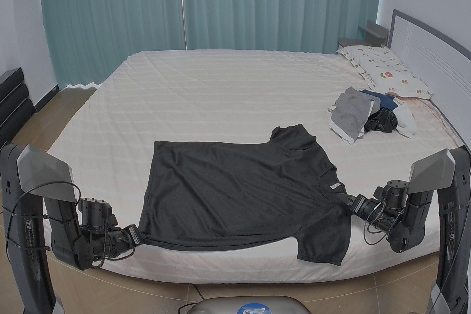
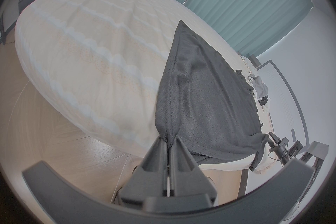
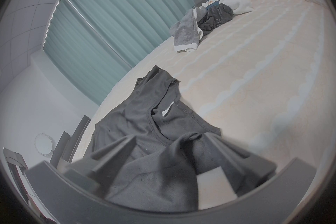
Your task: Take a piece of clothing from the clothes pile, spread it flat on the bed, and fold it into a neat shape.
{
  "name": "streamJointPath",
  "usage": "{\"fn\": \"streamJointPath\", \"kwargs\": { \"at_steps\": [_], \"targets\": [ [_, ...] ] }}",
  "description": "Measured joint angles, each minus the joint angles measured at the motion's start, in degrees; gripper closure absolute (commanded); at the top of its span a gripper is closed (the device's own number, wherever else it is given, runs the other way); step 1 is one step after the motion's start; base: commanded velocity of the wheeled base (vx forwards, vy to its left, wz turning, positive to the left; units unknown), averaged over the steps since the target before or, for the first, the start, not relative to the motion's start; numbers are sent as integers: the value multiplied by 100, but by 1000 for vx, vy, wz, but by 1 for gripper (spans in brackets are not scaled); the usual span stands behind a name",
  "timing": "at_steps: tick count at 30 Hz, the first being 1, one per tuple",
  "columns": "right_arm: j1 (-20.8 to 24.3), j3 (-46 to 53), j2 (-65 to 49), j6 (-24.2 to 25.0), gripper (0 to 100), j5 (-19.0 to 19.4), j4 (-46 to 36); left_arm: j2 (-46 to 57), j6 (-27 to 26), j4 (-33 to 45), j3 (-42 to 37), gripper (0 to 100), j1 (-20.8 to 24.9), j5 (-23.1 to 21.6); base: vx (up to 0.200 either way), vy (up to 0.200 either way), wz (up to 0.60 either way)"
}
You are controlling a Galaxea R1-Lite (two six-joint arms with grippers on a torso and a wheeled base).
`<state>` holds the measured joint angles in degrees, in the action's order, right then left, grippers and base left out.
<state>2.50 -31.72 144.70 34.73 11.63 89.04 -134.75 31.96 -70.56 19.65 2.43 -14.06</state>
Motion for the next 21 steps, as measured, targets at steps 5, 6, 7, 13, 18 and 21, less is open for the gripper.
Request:
{"fn": "streamJointPath", "kwargs": {
  "at_steps": [5,6,7,13,18,21],
  "targets": [
    [-96,352,-40,18,0,-20,-6,0,2,0,0,100,0,0,0,0,0],
    [-118,418,-55,22,0,-26,-6,0,2,0,0,100,0,0,0,0,0],
    [-149,494,-82,29,0,-24,-6,0,2,-2,-4,100,0,-1,0,0,0],
    [-291,1042,-355,178,0,499,-6,0,2,0,-13,100,0,0,0,0,0],
    [-223,1370,-424,-79,0,901,-2,0,-2,0,-17,100,0,0,0,0,0],
    [-157,1460,-380,-290,0,917,-4,-2,-5,0,-17,100,5,-1,0,0,0]
  ]
}}
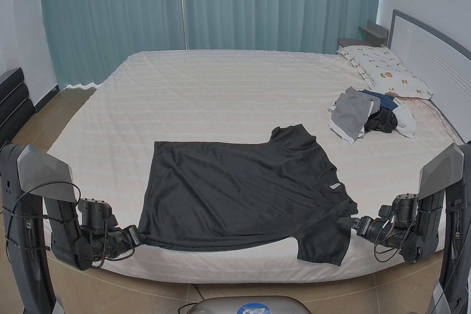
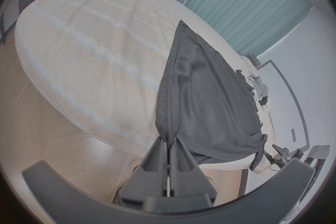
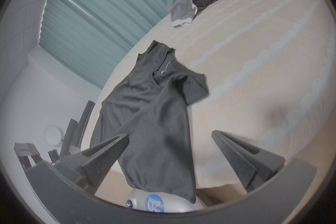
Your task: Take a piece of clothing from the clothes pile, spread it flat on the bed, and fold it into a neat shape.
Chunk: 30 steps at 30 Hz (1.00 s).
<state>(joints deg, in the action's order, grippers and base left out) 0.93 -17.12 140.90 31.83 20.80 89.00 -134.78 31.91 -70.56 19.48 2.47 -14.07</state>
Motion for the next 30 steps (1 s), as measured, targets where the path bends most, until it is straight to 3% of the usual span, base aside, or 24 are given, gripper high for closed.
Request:
{"fn": "streamJointPath", "kwargs": {
  "at_steps": [30],
  "targets": [
    [417,-284,328,-72,0,-33,-2,-15,-22,2,13,100,11,0,0,0,0]
  ]
}}
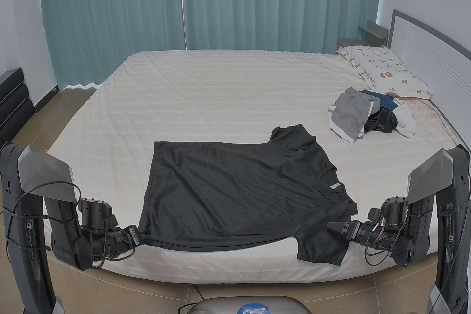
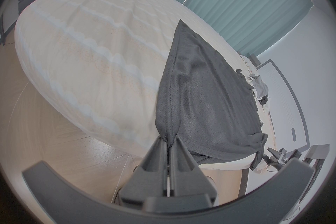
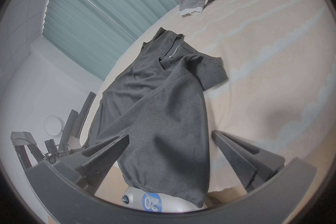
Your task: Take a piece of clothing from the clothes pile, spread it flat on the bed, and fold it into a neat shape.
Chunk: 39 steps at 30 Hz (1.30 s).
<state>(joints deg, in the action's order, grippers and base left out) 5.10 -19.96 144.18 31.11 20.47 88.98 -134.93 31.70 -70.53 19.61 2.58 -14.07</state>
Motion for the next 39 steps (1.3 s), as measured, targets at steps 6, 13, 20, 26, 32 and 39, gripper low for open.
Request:
{"fn": "streamJointPath", "kwargs": {
  "at_steps": [6,13,20,26,32,39],
  "targets": [
    [38,-44,20,-7,0,-60,-5,-5,0,0,-2,100,6,1,0,0,0],
    [57,-18,30,-27,100,-310,-9,-5,16,-2,-2,100,5,0,0,0,0],
    [-35,213,-88,-73,100,-416,-7,2,38,0,6,100,-11,-10,0,0,0],
    [-223,629,-327,-421,100,-358,-5,11,79,0,20,100,-28,-16,0,0,0],
    [-352,761,-496,-623,100,-295,-5,63,457,-5,69,100,-44,-16,0,0,0],
    [-268,858,-700,-645,100,-334,0,190,484,0,33,100,-35,0,0,0,0]
  ]
}}
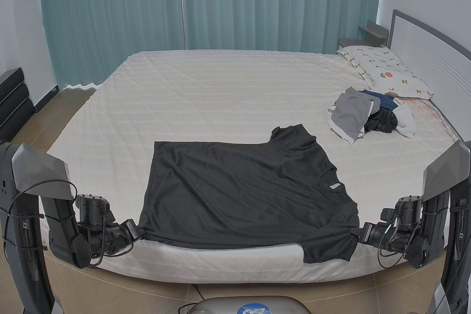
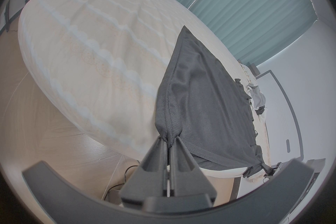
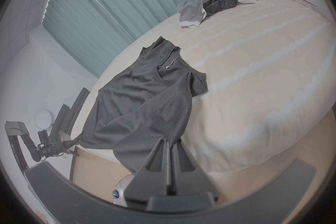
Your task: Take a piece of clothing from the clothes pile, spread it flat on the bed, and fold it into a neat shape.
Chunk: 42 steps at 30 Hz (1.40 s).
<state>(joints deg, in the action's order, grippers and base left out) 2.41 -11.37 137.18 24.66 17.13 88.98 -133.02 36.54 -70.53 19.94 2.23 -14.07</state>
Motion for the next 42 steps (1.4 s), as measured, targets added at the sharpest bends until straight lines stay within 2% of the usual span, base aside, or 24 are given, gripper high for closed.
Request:
{"fn": "streamJointPath", "kwargs": {
  "at_steps": [6,10,16,19,28,31,38,42],
  "targets": [
    [17,494,-243,5,100,-2,0,249,-189,-2,-195,100,5,46,0,0,0],
    [12,800,-405,16,100,30,0,383,-688,-5,-385,100,7,118,0,0,0],
    [-41,1006,-496,2,100,88,0,361,-1207,-9,-580,100,16,472,0,0,0],
    [-57,1023,-521,-6,100,93,-29,234,-1475,-110,-622,100,20,805,0,0,0],
    [-29,1036,-601,-327,100,57,-809,6,-2146,-846,-1072,100,35,1173,0,0,0],
    [-27,1036,-664,-436,100,44,-1073,-18,-2392,-941,-1287,100,63,1218,0,0,0],
    [-71,1036,-967,-718,100,38,-1921,-30,-2510,-965,-1529,100,101,1274,0,0,0],
    [-85,1039,-1117,-1002,100,33,-2291,-41,-2776,-952,-1684,100,105,1284,0,0,0]
  ]
}}
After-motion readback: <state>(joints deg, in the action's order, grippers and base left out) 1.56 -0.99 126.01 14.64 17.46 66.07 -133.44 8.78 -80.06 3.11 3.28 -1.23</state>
